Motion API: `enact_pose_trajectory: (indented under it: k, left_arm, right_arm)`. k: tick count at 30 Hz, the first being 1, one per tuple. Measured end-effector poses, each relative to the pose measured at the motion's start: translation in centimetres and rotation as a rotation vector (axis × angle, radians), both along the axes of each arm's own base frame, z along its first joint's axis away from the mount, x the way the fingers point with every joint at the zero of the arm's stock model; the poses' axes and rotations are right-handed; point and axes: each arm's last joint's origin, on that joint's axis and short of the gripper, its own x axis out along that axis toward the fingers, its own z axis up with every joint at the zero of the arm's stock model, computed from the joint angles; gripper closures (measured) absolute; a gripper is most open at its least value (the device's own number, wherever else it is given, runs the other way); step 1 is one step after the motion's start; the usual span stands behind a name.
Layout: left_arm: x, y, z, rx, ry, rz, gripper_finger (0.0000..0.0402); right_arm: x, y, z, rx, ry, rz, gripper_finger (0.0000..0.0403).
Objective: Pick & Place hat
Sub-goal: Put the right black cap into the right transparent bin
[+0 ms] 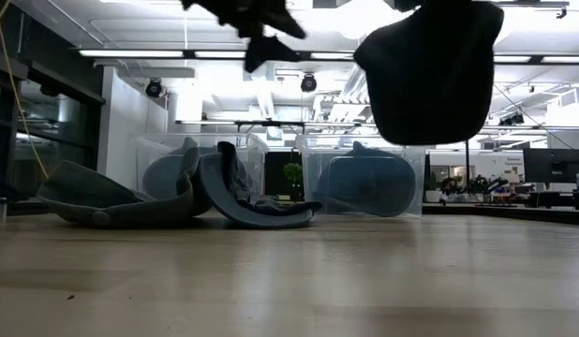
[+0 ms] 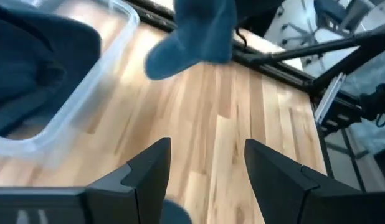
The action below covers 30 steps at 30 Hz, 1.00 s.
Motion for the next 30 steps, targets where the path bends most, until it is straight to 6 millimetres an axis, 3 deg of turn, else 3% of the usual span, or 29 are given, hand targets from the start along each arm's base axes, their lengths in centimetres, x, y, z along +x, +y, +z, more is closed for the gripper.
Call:
enact_pose_trajectory:
  k: [3,8,12,16,22,30]
  left_arm:
    - [-1.5,-0.2,-0.3,0.025,-0.058,0.029,0.0199]
    - [-4.2,-0.9,-3.2,-0.034,-0.121,0.046,0.0199]
    - [-6.1,-1.6,-5.7,-0.128,-0.186,0.059,0.0199]
    - [-7.8,-2.2,-6.8,-0.21,-0.273,0.089,0.0199]
    - [-9.7,-2.9,-6.5,-0.226,-0.347,0.102,0.0199]
    - [-10.7,-3.2,-5.6,-0.227,-0.391,0.114,0.0199]
  right_arm:
    - [-1.1,0.2,0.8,-0.009,-0.038,-0.001,0.0403]
    - [-2.0,-0.1,1.4,-0.01,-0.068,0.067,0.0403]
    - [-2.0,-1.7,1.3,0.019,-0.082,0.134,0.0403]
    - [-1.8,-3.7,0.9,0.05,-0.084,0.182,0.0403]
    - [-1.7,-6.6,0.4,0.068,-0.12,0.222,0.0403]
    - [-1.4,-9.4,0.4,-0.009,-0.218,0.273,0.0403]
